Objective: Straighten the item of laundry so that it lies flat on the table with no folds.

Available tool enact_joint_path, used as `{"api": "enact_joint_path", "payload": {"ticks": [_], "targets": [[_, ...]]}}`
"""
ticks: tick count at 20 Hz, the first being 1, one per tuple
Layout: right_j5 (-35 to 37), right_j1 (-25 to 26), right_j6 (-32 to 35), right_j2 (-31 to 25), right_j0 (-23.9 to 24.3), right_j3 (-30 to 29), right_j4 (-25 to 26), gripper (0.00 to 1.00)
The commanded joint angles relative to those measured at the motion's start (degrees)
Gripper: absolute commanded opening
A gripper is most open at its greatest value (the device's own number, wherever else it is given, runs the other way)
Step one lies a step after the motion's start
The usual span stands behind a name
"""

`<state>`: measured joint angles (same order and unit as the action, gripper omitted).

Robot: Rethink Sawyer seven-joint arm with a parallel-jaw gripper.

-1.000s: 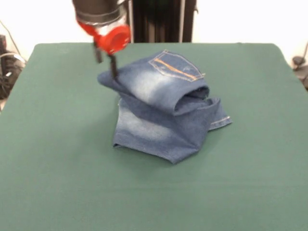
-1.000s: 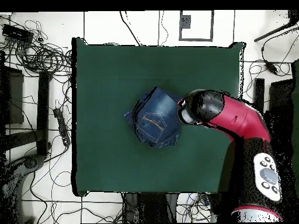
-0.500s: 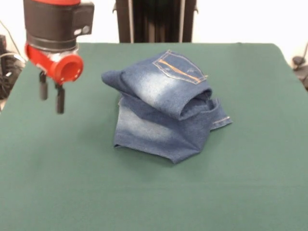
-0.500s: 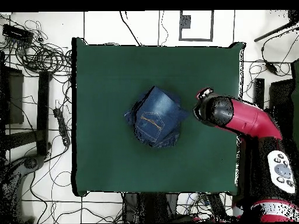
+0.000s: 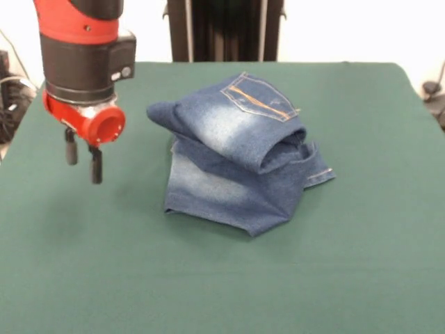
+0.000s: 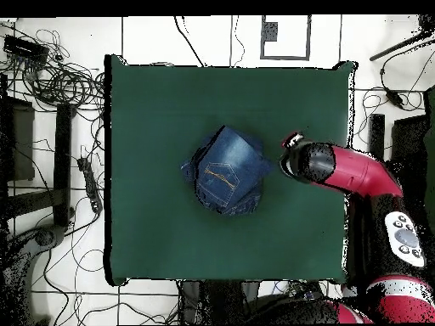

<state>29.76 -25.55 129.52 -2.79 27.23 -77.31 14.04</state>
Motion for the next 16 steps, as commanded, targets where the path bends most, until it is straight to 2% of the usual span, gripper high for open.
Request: {"api": "enact_joint_path", "payload": {"ticks": [1,7,10,13,16], "targets": [[20.1,1.6,-5.93,-10.89,-1.23,1.81,-5.83,1.0],[24.05,2.28,0.92,-12.52,-0.67,2.25,-12.81,1.0],[23.07,2.57,1.12,-12.71,-0.55,2.03,-14.35,1.0],[16.41,3.06,-0.2,-13.36,-0.42,1.5,-14.17,1.0],[5.07,4.15,-1.04,-14.08,-0.52,1.77,-11.59,1.0]]}}
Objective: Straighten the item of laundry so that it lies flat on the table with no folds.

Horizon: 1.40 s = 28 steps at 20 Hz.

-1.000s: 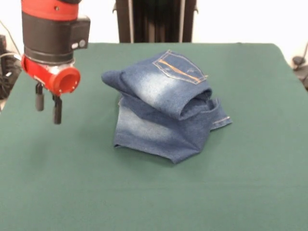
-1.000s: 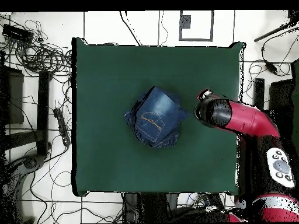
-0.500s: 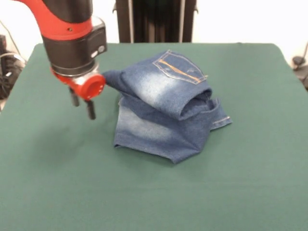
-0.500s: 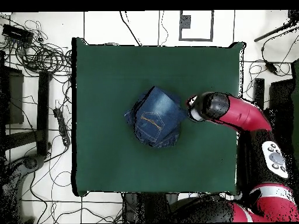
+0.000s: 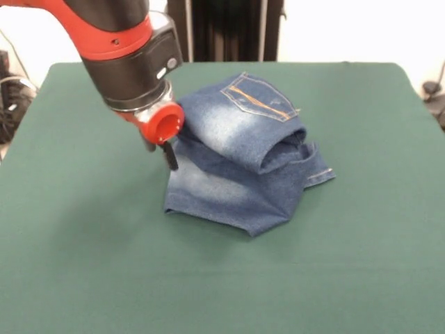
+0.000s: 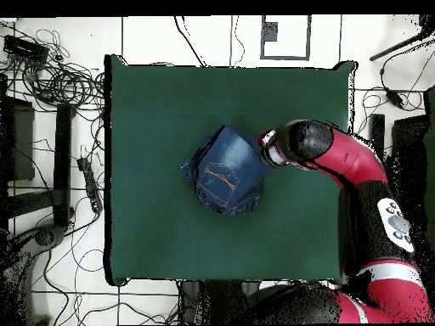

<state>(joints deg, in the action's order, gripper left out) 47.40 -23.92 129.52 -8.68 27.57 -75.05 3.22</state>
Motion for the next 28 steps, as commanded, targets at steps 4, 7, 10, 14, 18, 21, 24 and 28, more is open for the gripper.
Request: {"api": "enact_joint_path", "payload": {"ticks": [4,7,10,14,18,21,24,28], "targets": [[-22.96,5.29,-0.3,-9.65,-0.57,-0.62,0.98,1.0],[-25.1,7.15,-0.74,-8.75,-1.73,0.77,2.55,1.0],[-24.59,8.72,-0.66,-8.78,-2.48,1.53,2.06,1.0],[-15.96,9.28,-0.81,-10.66,-1.92,1.48,-1.9,1.0],[-2.53,8.29,-0.52,-11.58,-1.77,1.08,-5.44,1.0],[3.73,7.37,1.18,-10.77,-2.21,1.06,-7.03,1.0],[6.96,7.2,1.37,-10.36,-2.24,1.32,-7.85,1.0],[5.02,7.62,2.13,-8.94,-3.09,1.4,-7.55,1.0]]}}
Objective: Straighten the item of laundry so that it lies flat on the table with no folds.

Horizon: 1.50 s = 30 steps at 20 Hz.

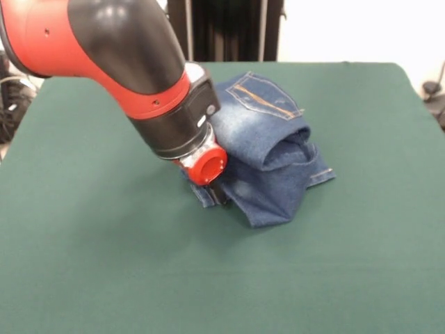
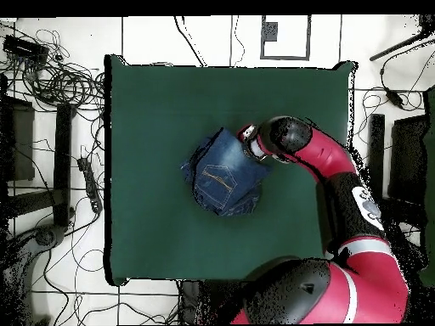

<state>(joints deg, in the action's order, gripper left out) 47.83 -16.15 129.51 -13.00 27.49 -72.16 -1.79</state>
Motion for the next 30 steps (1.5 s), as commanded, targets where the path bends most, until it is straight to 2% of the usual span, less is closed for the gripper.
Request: {"api": "enact_joint_path", "payload": {"ticks": [1,5,6,7,10,11,15,19,25,28,30], "targets": [[0.08,0.74,0.5,-3.6,-3.26,-0.35,-0.06,1.0],[-5.07,2.72,1.89,-3.33,-2.34,-2.21,0.03,1.0],[-4.52,2.85,-1.28,-4.38,-1.54,-2.51,0.83,1.0],[-3.97,2.97,-4.44,-5.42,-0.75,-2.81,1.63,0.0],[-2.01,3.69,-12.27,-7.66,0.58,-2.21,4.12,0.0],[-1.98,3.7,-12.29,-7.96,0.85,-2.54,4.29,0.0],[-4.6,3.63,-11.48,-8.77,1.48,-3.68,5.91,0.0],[-7.33,2.23,-7.41,-7.79,0.96,-4.26,6.58,0.0],[-8.45,-1.74,-2.45,-2.89,-2.28,-0.27,9.01,0.0],[-7.8,-2.63,-3.18,-0.18,-4.23,4.82,12.16,0.0],[-7.73,-2.67,-2.14,0.67,-4.88,6.25,12.96,0.0]]}}
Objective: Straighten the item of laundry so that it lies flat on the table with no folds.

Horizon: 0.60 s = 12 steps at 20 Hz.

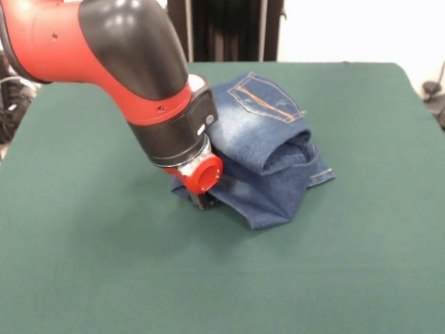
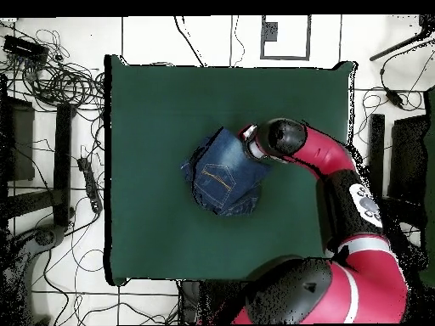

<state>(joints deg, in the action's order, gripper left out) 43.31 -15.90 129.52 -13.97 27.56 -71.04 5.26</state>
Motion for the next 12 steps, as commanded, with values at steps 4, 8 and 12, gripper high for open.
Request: {"api": "enact_joint_path", "payload": {"ticks": [4,8,12], "targets": [[-4.41,-2.97,-1.58,1.51,-4.91,5.87,7.36,0.0],[-3.72,-3.72,-1.09,2.0,-5.41,7.46,8.81,0.0],[-0.66,-3.9,0.78,0.82,-4.42,4.18,6.37,0.0]]}}
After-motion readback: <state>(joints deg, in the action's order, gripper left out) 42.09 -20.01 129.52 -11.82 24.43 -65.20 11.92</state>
